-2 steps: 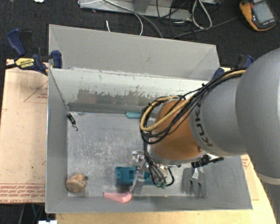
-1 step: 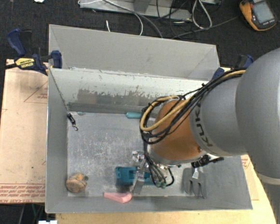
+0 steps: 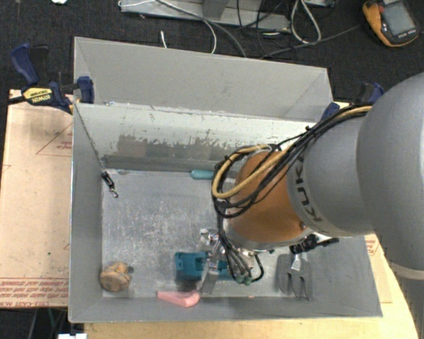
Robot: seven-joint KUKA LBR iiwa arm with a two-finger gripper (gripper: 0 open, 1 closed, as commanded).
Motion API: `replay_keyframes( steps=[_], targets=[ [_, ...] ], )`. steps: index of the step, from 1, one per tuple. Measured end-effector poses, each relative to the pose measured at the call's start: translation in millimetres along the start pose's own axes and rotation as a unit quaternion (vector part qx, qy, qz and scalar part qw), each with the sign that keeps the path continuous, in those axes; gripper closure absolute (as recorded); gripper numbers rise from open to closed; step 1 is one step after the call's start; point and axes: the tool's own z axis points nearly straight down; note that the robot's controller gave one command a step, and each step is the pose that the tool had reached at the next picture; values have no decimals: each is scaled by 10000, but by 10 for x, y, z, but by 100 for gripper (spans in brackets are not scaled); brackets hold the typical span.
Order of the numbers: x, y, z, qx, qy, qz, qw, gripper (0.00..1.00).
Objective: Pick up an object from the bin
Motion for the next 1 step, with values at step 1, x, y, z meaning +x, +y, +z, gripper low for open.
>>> replay_keyframes(
  steps=[1],
  targets=[
    [0,0,0,0,0,0,10000,100]
  ],
)
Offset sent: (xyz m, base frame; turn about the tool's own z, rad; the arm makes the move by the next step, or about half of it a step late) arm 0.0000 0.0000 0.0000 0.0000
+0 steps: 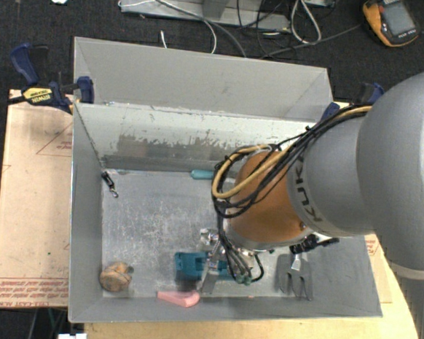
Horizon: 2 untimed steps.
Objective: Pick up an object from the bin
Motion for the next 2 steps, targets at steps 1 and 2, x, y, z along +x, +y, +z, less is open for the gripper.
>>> replay_keyframes(
  steps=[1,2],
  targets=[
    [0,0,0,0,0,0,10000,100],
    [0,0,0,0,0,1,10000,100]
  ],
)
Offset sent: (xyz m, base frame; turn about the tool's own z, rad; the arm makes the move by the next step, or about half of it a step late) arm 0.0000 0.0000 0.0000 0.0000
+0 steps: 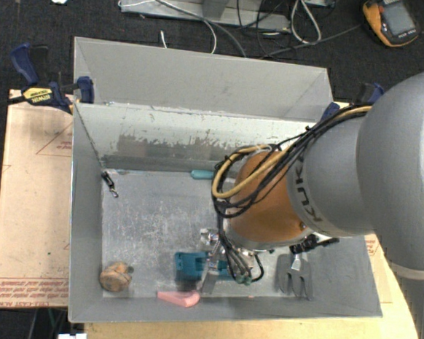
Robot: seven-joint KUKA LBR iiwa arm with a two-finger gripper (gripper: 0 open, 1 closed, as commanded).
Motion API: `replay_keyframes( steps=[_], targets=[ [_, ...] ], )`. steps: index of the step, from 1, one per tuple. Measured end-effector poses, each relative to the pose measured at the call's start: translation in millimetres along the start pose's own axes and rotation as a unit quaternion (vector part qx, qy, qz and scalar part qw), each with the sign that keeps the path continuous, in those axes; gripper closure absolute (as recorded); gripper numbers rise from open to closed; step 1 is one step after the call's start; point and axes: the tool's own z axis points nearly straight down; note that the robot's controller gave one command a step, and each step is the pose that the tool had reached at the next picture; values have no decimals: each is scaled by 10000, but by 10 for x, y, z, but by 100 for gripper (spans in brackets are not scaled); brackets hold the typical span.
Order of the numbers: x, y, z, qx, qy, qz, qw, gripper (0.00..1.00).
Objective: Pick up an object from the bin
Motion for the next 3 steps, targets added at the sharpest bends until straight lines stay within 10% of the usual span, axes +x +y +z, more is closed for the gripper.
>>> replay_keyframes(
  steps=[3],
  targets=[
    [0,0,0,0,0,1,10000,100]
  ],
)
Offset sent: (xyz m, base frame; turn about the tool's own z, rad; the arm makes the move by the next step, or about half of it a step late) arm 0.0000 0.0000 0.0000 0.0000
